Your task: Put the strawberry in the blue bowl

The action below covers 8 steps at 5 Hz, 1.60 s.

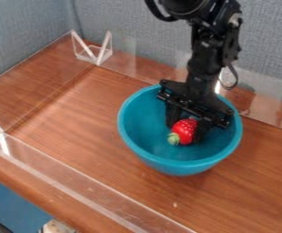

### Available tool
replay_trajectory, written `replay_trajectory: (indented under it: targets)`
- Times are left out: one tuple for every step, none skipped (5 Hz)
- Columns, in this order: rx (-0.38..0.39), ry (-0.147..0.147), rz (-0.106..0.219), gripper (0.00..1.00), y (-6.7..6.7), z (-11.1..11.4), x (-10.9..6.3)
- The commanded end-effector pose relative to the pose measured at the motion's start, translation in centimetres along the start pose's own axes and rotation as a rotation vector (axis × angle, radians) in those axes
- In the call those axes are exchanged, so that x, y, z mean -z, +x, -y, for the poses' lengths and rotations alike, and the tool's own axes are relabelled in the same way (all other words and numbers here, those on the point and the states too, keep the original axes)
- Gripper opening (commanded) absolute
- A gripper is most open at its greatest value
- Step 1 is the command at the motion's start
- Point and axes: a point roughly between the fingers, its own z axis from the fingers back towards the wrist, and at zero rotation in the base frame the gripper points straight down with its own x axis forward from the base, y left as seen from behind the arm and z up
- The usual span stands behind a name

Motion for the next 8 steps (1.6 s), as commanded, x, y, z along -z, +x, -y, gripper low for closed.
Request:
replay_trajectory:
  targets:
    - [-0.044,-0.006,0.024,0.00,0.2,0.5,0.4]
    - [-0.073,-0.004,0.022,0.00,0.1,0.9,0.5]
    - [-0.104,-0.002,0.018,0.00,-0.1,1.3,0.5]
    - [-0.121,0.001,0.012,0.00,-0.8,1.3,-0.2]
    - [-0.139,0.001,0.006,0.00,-1.4,1.3,-0.8]
    - [-0.172,0.002,-0.002,0.00,-1.7,1.5,-0.1]
    - [-0.206,0.002,-0.010,0.00,-2.0,1.5,0.7]
    - [-0.206,-0.001,-0.015,0.00,-1.9,1.7,1.0]
